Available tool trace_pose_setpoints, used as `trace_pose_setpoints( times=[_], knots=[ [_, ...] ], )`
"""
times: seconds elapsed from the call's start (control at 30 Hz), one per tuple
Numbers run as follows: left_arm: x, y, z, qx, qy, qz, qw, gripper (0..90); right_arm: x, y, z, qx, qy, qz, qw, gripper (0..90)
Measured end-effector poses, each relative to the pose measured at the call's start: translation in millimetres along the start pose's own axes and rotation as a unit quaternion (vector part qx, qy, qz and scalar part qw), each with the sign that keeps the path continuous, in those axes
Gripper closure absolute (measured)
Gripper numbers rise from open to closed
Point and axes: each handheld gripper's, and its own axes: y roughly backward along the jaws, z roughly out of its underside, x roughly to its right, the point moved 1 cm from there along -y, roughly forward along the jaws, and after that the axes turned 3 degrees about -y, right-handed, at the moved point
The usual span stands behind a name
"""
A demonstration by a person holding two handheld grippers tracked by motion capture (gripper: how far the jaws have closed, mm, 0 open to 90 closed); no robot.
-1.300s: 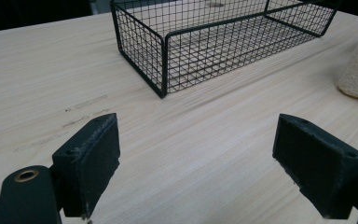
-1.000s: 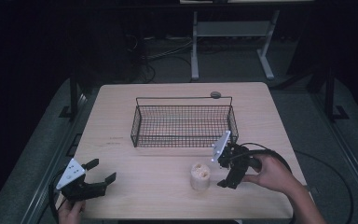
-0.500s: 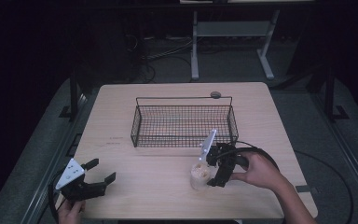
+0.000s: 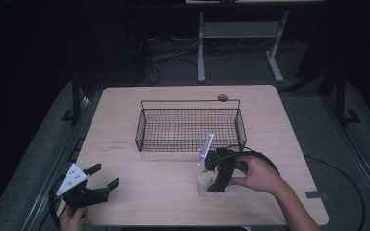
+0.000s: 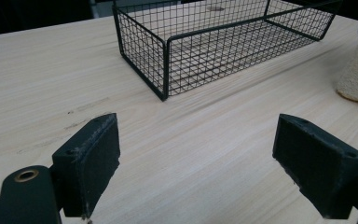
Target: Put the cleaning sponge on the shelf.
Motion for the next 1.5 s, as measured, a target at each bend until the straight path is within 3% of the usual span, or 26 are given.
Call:
trace_pose_setpoints(
  times=[0.23, 1.17, 1.5],
  knots=[
    [1.6, -0.7, -0.4, -0.001, -0.002, 0.002, 1.0, 14.1, -1.0, -0.9, -5.7, -0.007, 0.009, -0.006, 0.9999, 28.0],
    [3.6, -2.4, -0.7, -0.005, -0.005, 0.003, 1.0, 14.1, 3.7, 24.2, 9.3, 0.018, 0.006, -0.016, 0.9997, 29.1],
    [2.6, -2.6, -0.3, -0.007, -0.006, 0.003, 1.0, 14.1, 8.3, 46.1, 7.3, 0.012, 0.009, -0.004, 0.9999, 29.1]
  ],
)
